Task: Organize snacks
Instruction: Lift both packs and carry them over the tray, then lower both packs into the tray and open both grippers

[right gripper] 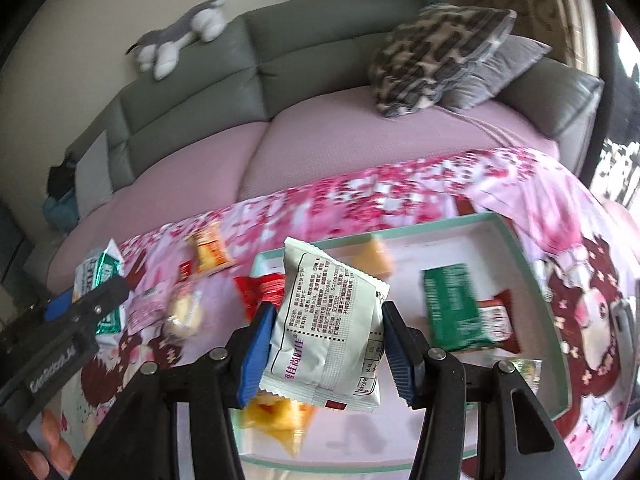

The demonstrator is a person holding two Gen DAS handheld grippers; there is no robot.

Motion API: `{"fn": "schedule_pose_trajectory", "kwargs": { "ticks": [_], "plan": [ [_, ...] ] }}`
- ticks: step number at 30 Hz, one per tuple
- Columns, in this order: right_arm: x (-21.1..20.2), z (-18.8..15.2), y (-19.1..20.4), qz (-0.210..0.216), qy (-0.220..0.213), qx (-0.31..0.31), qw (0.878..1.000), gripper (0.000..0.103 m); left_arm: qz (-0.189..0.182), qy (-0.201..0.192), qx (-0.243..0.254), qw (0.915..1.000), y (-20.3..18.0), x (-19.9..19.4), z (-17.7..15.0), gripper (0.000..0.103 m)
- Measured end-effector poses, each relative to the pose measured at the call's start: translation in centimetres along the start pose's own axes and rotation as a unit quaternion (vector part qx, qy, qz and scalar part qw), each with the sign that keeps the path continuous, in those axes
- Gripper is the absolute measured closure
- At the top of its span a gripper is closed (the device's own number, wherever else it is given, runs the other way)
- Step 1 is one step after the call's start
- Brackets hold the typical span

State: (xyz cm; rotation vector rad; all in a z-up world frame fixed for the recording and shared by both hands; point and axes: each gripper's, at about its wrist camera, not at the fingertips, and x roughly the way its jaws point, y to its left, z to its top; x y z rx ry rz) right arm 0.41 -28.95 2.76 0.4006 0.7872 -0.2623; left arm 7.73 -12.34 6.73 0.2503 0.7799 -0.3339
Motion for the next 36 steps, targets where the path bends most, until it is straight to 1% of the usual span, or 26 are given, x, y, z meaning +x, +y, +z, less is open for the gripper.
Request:
{"fn": "schedule_pose_trajectory", "kwargs": {
  "ticks": [7,10,16,19,23,36],
  "plan": [
    [-0.5,0.3,-3.5,-0.017,-0.001,0.034,0.999,0.047,-0.018,0.003,0.038,0.9991,-4.0,0.4,-0.2,0.051],
    [-0.6,0.3,-4.3,-0.022,0.000,0.039,0.999,0.047,-0.023,0.009,0.054,0.9982,-5.6,0.9,-0.4,0.051],
    [-0.4,0.2,-5.1,-0.017,0.005,0.048,0.999,0.047,-0.028,0.022,0.081,0.9961,-8.0,2.1,-1.0,0.051],
    [-0.2,0.1,-5.3,-0.017,0.009,0.049,0.999,0.047,-0.030,0.029,0.085,0.9955,-8.7,2.9,-1.3,0.051],
    [0.4,-0.2,-6.0,-0.034,0.020,0.051,0.998,0.047,-0.035,0.040,0.087,0.9948,-9.4,3.9,-1.6,0.051],
    [1.6,-0.7,-7.4,-0.049,0.042,0.063,0.996,0.047,-0.040,0.060,0.091,0.9932,-10.6,6.0,-2.2,0.051]
  ]
}}
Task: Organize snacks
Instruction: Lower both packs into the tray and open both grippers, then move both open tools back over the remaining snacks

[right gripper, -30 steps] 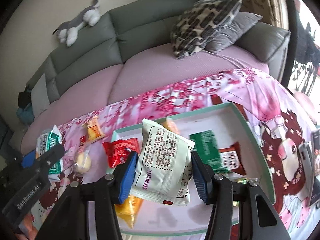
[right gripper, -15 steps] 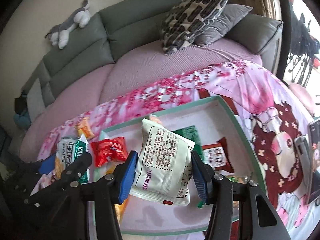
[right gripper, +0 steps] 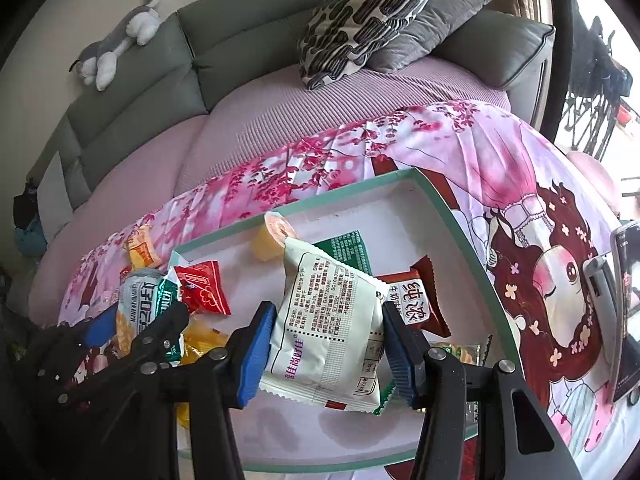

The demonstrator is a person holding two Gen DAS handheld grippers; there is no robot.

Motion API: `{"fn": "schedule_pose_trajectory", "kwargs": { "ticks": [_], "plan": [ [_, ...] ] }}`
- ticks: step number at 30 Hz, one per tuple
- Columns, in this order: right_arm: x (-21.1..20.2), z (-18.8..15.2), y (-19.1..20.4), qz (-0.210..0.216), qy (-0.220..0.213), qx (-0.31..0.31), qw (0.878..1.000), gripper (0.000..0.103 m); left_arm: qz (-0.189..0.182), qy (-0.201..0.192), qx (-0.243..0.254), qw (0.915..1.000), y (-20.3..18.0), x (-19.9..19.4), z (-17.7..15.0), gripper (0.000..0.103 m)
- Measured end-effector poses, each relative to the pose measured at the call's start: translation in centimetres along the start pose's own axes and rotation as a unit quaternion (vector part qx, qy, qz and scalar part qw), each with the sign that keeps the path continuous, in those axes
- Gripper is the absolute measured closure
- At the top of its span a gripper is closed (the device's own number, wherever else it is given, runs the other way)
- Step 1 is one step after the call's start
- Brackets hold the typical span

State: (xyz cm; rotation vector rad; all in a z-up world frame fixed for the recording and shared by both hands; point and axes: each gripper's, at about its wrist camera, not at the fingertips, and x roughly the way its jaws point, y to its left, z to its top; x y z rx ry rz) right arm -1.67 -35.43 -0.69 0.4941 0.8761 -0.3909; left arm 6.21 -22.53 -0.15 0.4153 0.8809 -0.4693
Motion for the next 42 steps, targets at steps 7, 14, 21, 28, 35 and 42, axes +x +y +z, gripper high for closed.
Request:
{"fn": "schedule_pose_trajectory", "kwargs": {
  "ticks": [7,14,21,28,35,42],
  "plan": [
    [0.2,0.0,-0.2,-0.008,0.003,-0.001,1.000,0.046,0.012,0.002,0.008,0.9999,-0.1,0.1,0.0,0.043],
    [0.4,-0.1,-0.1,-0.012,0.008,-0.005,1.000,0.045,0.013,0.004,0.007,0.9999,0.1,-0.2,0.1,0.043],
    [0.8,-0.1,-0.4,-0.026,0.015,0.000,1.000,0.039,0.022,0.004,-0.005,0.9997,0.8,-0.4,0.1,0.043],
    [0.8,-0.1,-0.6,-0.033,0.017,0.001,0.999,0.024,0.040,0.011,-0.025,0.9988,2.2,-0.1,0.0,0.025],
    [0.9,-0.1,-0.6,-0.033,0.017,0.003,0.999,0.019,0.052,0.008,-0.037,0.9979,3.0,-0.1,-0.1,0.019],
    [0.9,-0.1,-0.6,-0.034,0.017,0.002,0.999,0.016,0.070,0.003,-0.063,0.9956,3.9,0.1,-0.2,0.000]
  ]
}}
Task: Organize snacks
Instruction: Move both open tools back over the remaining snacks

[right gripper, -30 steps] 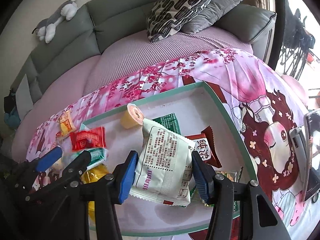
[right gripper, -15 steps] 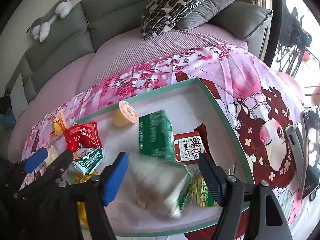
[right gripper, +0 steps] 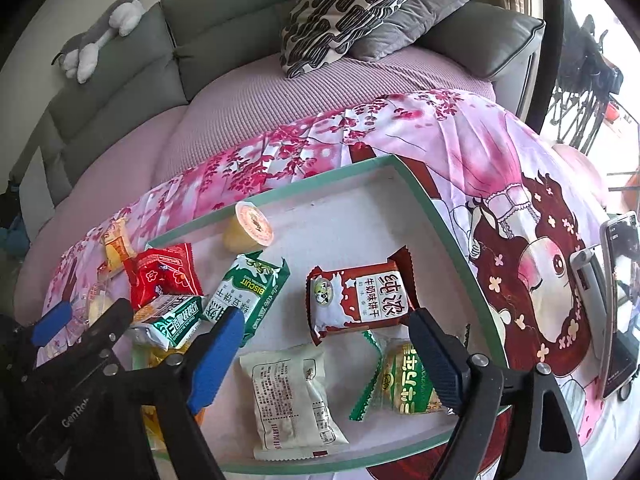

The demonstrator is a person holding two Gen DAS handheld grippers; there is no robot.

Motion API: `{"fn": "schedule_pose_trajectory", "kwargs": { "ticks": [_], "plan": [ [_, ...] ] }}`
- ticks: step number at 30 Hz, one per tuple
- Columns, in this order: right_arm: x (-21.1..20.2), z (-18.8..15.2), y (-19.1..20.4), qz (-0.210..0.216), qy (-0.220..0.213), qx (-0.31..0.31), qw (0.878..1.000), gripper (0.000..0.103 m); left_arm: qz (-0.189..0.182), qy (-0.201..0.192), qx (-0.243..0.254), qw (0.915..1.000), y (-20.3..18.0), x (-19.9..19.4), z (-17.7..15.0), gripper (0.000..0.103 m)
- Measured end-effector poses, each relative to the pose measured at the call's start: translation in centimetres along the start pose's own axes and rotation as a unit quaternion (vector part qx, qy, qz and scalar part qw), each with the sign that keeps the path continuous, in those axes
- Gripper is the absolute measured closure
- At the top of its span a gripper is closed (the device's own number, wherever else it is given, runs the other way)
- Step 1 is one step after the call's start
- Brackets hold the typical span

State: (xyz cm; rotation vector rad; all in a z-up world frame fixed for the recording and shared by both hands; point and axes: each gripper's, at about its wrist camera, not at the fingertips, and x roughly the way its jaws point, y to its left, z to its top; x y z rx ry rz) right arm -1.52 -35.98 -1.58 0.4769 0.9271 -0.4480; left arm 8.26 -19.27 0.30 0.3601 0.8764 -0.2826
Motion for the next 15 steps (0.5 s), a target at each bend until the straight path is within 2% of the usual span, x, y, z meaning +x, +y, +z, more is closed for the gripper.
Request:
{"fn": "schedule_pose_trajectory", "kwargs": {
  "ticks": [1,3,9,15],
  "plan": [
    [0.0,0.0,0.0,0.002,0.000,-0.001,1.000,0.014,0.002,0.000,-0.006,1.0000,0.2,0.1,0.0,0.000],
    [0.0,0.0,0.0,0.004,-0.003,-0.003,1.000,0.000,0.005,0.007,-0.016,0.9998,0.7,0.4,0.0,0.000],
    [0.0,0.0,0.1,-0.002,-0.007,-0.008,1.000,0.000,0.006,0.013,-0.035,0.9993,1.6,0.9,-0.2,0.000],
    [0.0,0.0,0.1,-0.003,-0.007,-0.009,1.000,0.000,0.003,0.015,-0.029,0.9995,1.6,0.9,-0.2,0.000]
  ]
}}
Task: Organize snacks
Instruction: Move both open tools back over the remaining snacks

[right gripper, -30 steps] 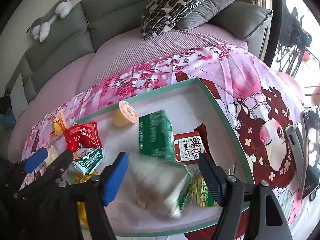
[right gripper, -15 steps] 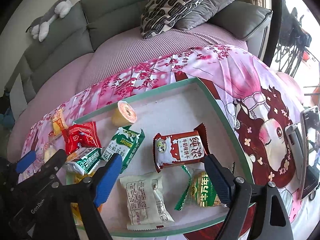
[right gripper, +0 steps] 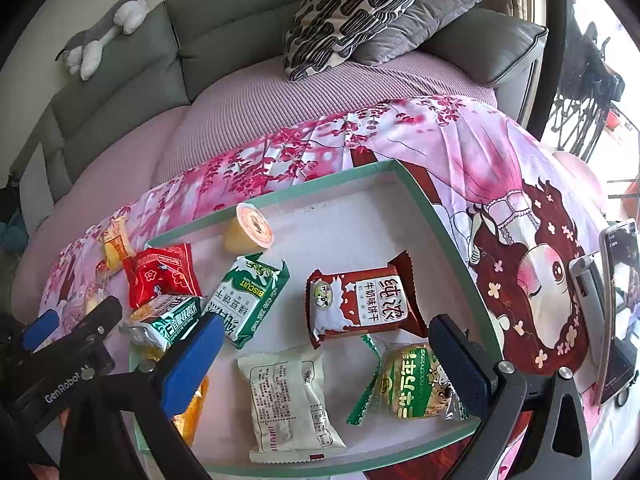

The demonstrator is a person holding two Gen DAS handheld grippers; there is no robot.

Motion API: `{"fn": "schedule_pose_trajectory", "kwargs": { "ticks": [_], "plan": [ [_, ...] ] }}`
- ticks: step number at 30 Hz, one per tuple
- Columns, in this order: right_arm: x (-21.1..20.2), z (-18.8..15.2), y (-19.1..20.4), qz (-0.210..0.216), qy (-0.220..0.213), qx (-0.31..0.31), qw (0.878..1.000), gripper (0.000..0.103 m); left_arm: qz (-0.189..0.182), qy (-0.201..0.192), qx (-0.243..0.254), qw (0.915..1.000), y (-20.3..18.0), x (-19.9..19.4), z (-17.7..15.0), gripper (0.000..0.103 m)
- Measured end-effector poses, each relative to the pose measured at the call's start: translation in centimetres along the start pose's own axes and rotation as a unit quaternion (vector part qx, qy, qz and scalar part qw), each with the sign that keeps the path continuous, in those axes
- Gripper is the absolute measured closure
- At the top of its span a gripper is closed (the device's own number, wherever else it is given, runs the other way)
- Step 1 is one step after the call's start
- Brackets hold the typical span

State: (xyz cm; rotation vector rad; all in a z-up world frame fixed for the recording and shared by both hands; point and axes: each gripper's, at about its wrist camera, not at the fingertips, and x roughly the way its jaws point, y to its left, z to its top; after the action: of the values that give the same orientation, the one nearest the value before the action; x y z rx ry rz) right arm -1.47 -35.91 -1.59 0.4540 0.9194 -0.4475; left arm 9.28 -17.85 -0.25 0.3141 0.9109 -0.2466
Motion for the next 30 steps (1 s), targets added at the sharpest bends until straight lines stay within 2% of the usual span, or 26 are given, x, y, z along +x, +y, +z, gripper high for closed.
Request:
{"fn": "schedule_pose_trajectory", "kwargs": {
  "ticks": [6,13,22,30],
  "plan": [
    [-0.1,0.0,0.0,0.000,-0.002,0.000,1.000,0.000,0.001,0.000,0.017,0.9999,-0.4,-0.2,0.0,0.000],
    [-1.2,0.4,0.4,0.007,-0.023,-0.001,1.000,0.000,0.007,-0.012,0.016,0.9998,0.8,-1.2,0.4,0.000],
    [-2.4,0.6,2.2,0.017,-0.045,-0.015,0.999,0.000,0.032,-0.013,-0.014,0.9993,4.7,-1.5,0.5,0.000],
    [-2.6,0.0,5.6,0.033,-0.050,-0.050,0.997,0.000,0.060,-0.003,-0.050,0.9969,9.1,-1.3,0.0,0.000]
  ]
}}
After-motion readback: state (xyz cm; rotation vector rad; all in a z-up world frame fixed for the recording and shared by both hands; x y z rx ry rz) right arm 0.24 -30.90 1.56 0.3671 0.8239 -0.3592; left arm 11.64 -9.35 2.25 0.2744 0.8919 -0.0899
